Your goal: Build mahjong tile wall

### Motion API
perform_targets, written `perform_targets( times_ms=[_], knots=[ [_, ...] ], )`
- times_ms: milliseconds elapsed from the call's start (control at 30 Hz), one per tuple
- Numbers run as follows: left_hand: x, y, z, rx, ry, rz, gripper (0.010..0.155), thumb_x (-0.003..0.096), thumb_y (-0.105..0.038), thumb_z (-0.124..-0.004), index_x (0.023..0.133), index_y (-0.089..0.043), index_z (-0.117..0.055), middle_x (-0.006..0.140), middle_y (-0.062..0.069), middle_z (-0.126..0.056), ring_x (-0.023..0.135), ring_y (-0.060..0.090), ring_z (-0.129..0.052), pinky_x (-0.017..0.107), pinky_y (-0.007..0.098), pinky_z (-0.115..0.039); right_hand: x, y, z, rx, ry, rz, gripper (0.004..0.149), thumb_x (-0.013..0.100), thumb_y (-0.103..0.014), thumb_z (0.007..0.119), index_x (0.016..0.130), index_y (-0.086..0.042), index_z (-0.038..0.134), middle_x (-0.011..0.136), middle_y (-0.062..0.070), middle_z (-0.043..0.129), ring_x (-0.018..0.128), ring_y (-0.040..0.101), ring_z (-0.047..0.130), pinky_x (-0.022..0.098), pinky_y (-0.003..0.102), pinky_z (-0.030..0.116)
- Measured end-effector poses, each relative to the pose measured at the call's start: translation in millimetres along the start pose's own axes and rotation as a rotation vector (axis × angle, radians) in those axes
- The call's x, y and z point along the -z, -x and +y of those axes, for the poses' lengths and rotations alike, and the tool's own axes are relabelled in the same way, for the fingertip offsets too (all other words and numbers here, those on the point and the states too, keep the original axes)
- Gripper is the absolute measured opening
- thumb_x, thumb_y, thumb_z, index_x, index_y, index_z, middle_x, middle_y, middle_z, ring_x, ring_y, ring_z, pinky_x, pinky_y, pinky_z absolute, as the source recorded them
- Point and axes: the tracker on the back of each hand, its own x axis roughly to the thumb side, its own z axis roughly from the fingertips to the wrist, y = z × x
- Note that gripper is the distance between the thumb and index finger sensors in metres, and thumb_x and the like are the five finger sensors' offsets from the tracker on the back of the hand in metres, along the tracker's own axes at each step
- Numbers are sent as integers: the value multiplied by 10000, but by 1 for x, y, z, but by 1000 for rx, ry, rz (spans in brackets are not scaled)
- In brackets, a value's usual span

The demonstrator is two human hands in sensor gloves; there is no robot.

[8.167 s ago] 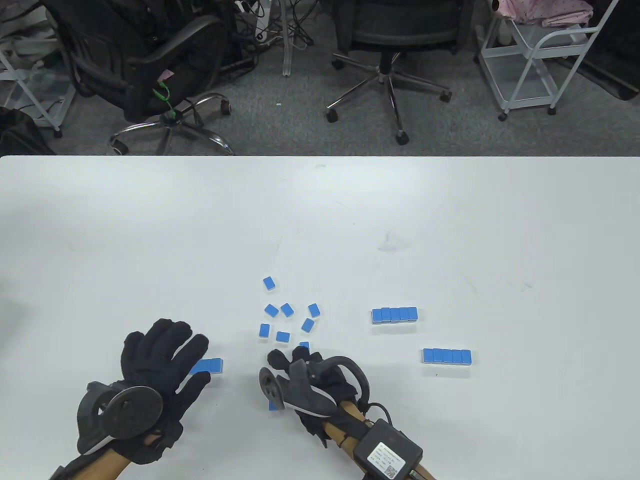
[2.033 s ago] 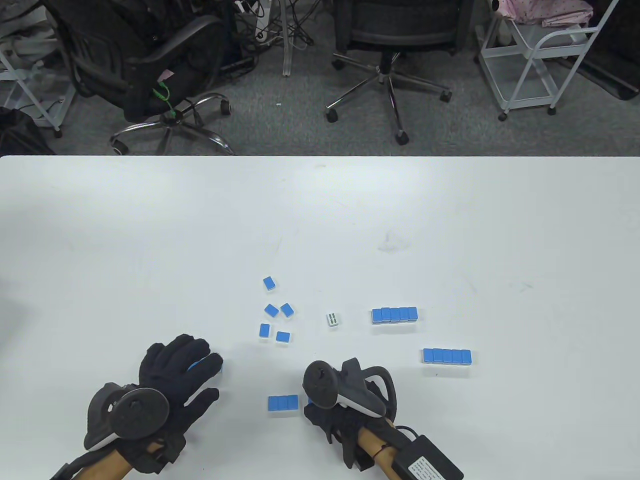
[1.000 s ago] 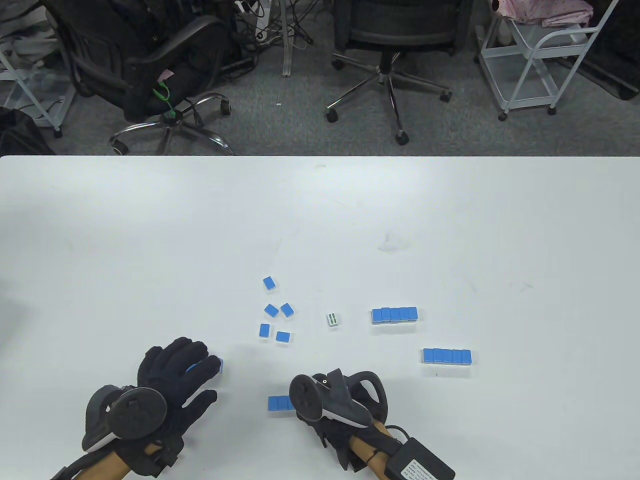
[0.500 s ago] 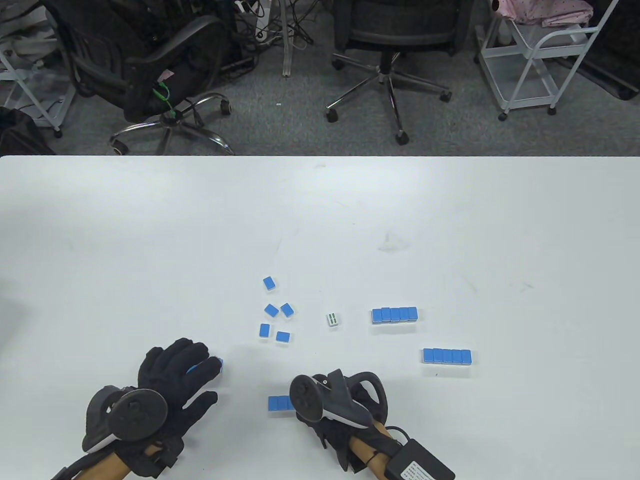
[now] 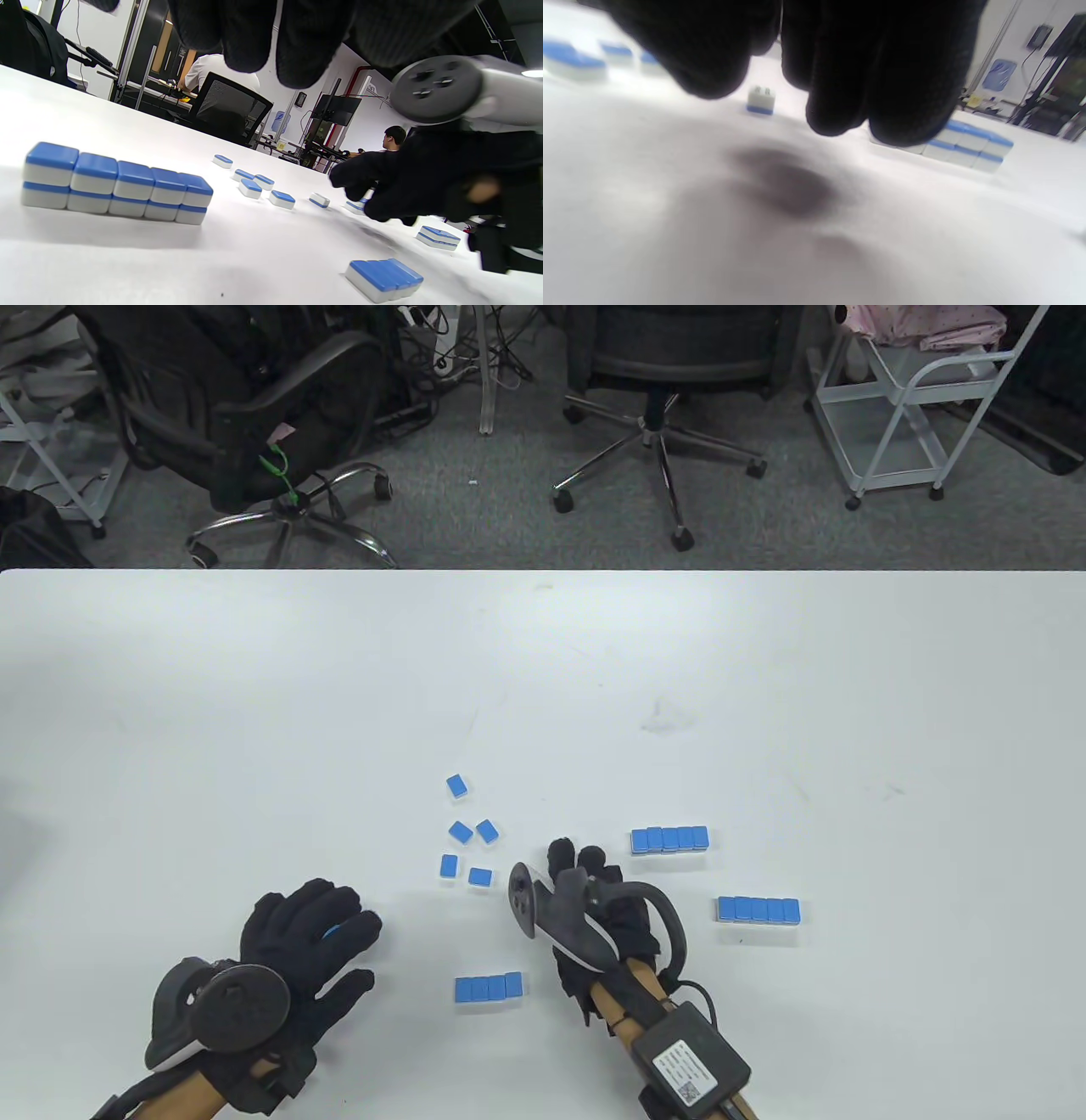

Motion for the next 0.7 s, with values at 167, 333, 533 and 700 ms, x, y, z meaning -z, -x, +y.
perform_targets(
  times_ms=[167, 333, 533, 700],
  knots=[
    [-1, 0, 2, 5, -6, -4, 610, 479, -574, -671, 1040, -335, -671, 1165, 5, -535, 1115, 334, -440, 771, 698, -332, 28, -26, 1, -214, -16, 64, 633, 423, -336, 799, 979, -335, 496, 1076, 23, 588, 746, 227, 924, 460, 403, 913],
    [0, 0, 1, 13, -2, -15, 610, 479, -575, -671, 1039, -334, -672, 1165, 4, -537, 1115, 334, -443, 770, 698, -333, 38, -32, -1, -213, 25, 36, 511, 384, -331, 862, 872, -335, 710, 903, -24, 847, 687, 165, 984, 473, 370, 933],
    [1, 0, 0, 12, 0, -19, 610, 479, -575, -670, 1040, -335, -669, 1165, 6, -536, 1115, 335, -440, 771, 697, -334, 26, -27, 1, -227, 21, -81, 501, 353, -420, 857, 826, -326, 720, 840, -22, 886, 636, 164, 1003, 425, 355, 955],
    [0, -1, 0, 13, 5, -22, 609, 479, -575, -671, 1039, -335, -670, 1164, 7, -539, 1115, 335, -443, 771, 698, -337, 11, -20, 4, -168, 8, -127, 465, 327, -451, 866, 766, -362, 741, 790, -17, 905, 562, 183, 1011, 383, 350, 959]
  ],
)
